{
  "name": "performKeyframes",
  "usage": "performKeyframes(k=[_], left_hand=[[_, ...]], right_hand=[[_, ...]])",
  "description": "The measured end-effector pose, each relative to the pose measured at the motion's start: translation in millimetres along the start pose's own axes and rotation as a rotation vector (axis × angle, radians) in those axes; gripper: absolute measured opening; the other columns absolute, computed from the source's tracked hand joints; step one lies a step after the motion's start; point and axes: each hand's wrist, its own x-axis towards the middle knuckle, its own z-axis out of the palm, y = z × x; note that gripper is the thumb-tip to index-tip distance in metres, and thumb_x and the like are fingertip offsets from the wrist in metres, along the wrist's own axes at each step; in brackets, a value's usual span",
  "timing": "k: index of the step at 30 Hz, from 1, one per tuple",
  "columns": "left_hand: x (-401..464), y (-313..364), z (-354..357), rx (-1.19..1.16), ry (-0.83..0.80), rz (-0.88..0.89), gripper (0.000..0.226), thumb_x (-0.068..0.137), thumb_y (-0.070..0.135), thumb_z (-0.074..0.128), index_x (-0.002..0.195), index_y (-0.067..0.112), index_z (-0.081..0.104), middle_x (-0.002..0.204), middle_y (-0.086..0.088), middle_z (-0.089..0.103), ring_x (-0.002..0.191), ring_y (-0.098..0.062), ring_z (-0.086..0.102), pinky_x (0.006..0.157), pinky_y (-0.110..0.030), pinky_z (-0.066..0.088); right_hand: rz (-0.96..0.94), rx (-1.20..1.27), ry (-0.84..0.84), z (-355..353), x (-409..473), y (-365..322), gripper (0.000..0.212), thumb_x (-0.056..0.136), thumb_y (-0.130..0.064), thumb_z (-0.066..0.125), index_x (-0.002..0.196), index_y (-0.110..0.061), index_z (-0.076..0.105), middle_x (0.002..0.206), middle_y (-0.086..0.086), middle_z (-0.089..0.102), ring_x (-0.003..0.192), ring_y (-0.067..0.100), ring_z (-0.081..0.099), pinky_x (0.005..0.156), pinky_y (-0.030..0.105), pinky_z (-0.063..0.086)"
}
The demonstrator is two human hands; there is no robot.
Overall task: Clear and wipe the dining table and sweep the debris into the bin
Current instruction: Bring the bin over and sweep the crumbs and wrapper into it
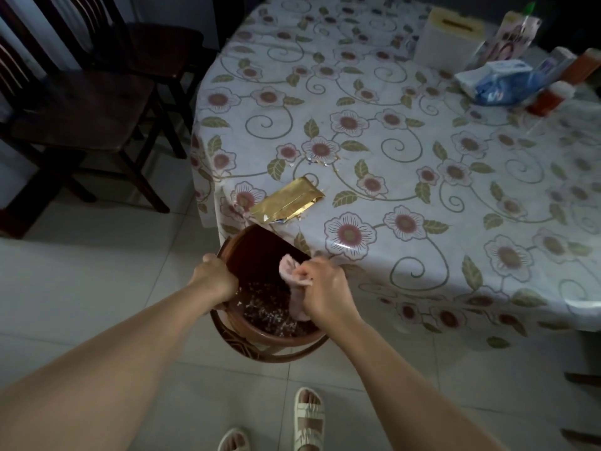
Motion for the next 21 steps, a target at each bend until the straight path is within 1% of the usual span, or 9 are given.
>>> performKeyframes(k=[2, 3, 5, 7, 9, 11, 14, 17, 21], left_hand=[[-1, 4, -3, -0.012, 0.0, -0.008, 0.036, 0.088, 0.003, 0.044, 0.123, 0.0, 0.036, 0.116, -0.023, 0.05, 0.069, -0.033, 0.059, 0.035, -0.028, 0.043], [-1, 5, -4, -0.015, -0.008, -0.003, 0.034, 0.088, 0.003, 0.044, 0.121, 0.0, 0.036, 0.115, -0.022, 0.05, 0.065, -0.031, 0.058, 0.034, -0.026, 0.042], [0, 8, -6, -0.009, -0.017, 0.006, 0.032, 0.088, 0.002, 0.044, 0.119, -0.001, 0.036, 0.117, -0.023, 0.05, 0.065, -0.029, 0.056, 0.034, -0.026, 0.041], [2, 11, -8, -0.015, -0.017, 0.003, 0.035, 0.089, 0.003, 0.042, 0.123, -0.003, 0.034, 0.121, -0.024, 0.05, 0.067, -0.03, 0.057, 0.036, -0.027, 0.041], [5, 14, -9, -0.023, -0.007, -0.004, 0.041, 0.09, 0.003, 0.042, 0.129, -0.001, 0.031, 0.121, -0.024, 0.05, 0.066, -0.03, 0.057, 0.037, -0.027, 0.042], [7, 16, -10, -0.01, 0.01, -0.014, 0.043, 0.089, 0.003, 0.041, 0.131, 0.001, 0.03, 0.118, -0.023, 0.051, 0.062, -0.028, 0.057, 0.036, -0.027, 0.042], [10, 19, -13, 0.014, 0.018, -0.024, 0.042, 0.089, 0.003, 0.039, 0.131, 0.0, 0.032, 0.113, -0.025, 0.056, 0.056, -0.025, 0.057, 0.037, -0.027, 0.044], [15, 24, -17, 0.034, 0.021, -0.053, 0.039, 0.09, 0.002, 0.039, 0.129, 0.001, 0.035, 0.114, -0.025, 0.055, 0.067, -0.03, 0.062, 0.041, -0.029, 0.048], [21, 37, -21, 0.098, -0.011, -0.069, 0.039, 0.092, 0.001, 0.039, 0.13, -0.003, 0.035, 0.121, -0.026, 0.053, 0.091, -0.037, 0.065, 0.047, -0.028, 0.052]], right_hand=[[0.071, 0.156, 0.139, -21, 3, -4, 0.017, 0.084, 0.004, 0.055, 0.089, -0.007, 0.066, 0.086, -0.001, 0.06, 0.067, 0.003, 0.056, 0.057, 0.007, 0.044], [0.116, 0.25, 0.198, -32, 6, -4, 0.017, 0.084, 0.004, 0.054, 0.088, -0.009, 0.064, 0.083, -0.004, 0.06, 0.063, 0.0, 0.057, 0.053, 0.005, 0.045], [0.2, 0.369, 0.295, -55, 17, 4, 0.025, 0.086, 0.004, 0.052, 0.096, -0.015, 0.065, 0.086, -0.006, 0.063, 0.064, 0.003, 0.063, 0.05, 0.01, 0.051], [0.275, 0.356, 0.409, -77, 32, 17, 0.04, 0.085, 0.007, 0.05, 0.106, -0.024, 0.065, 0.092, -0.01, 0.064, 0.07, 0.0, 0.061, 0.051, 0.008, 0.051], [0.319, 0.333, 0.526, -93, 51, 32, 0.046, 0.084, 0.011, 0.048, 0.108, -0.024, 0.066, 0.096, -0.009, 0.063, 0.073, -0.005, 0.056, 0.052, 0.004, 0.046], [0.356, 0.322, 0.597, -105, 70, 45, 0.046, 0.082, 0.012, 0.048, 0.109, -0.022, 0.065, 0.104, -0.002, 0.064, 0.085, 0.009, 0.061, 0.066, 0.015, 0.051], [0.336, 0.211, 0.619, -115, 100, 66, 0.044, 0.081, 0.009, 0.051, 0.116, -0.017, 0.062, 0.112, 0.004, 0.063, 0.102, 0.021, 0.057, 0.085, 0.034, 0.051], [0.284, 0.083, 0.598, -116, 134, 82, 0.041, 0.084, 0.001, 0.06, 0.122, -0.015, 0.058, 0.122, 0.007, 0.059, 0.112, 0.025, 0.051, 0.09, 0.032, 0.042], [0.305, 0.068, 0.434, -99, 170, 91, 0.046, 0.089, -0.003, 0.053, 0.133, -0.011, 0.048, 0.134, 0.012, 0.05, 0.123, 0.032, 0.043, 0.099, 0.038, 0.037]])
